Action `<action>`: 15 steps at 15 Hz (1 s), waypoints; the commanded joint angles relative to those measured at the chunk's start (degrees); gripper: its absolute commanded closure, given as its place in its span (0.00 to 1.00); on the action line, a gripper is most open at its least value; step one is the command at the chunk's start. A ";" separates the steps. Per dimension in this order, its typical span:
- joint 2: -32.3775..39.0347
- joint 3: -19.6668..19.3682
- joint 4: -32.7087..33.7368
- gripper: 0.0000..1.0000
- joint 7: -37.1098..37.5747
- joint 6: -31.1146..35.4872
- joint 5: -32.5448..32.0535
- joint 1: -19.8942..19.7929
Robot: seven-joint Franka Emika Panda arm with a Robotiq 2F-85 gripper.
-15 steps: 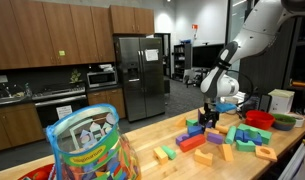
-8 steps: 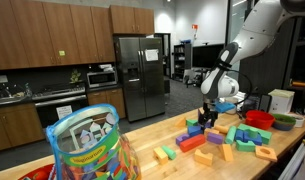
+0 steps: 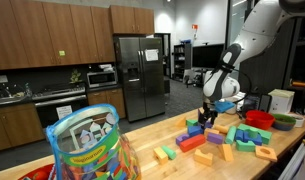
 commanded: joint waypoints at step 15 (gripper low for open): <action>2.54 -0.84 -0.85 0.33 5.06 -0.81 -1.72 0.52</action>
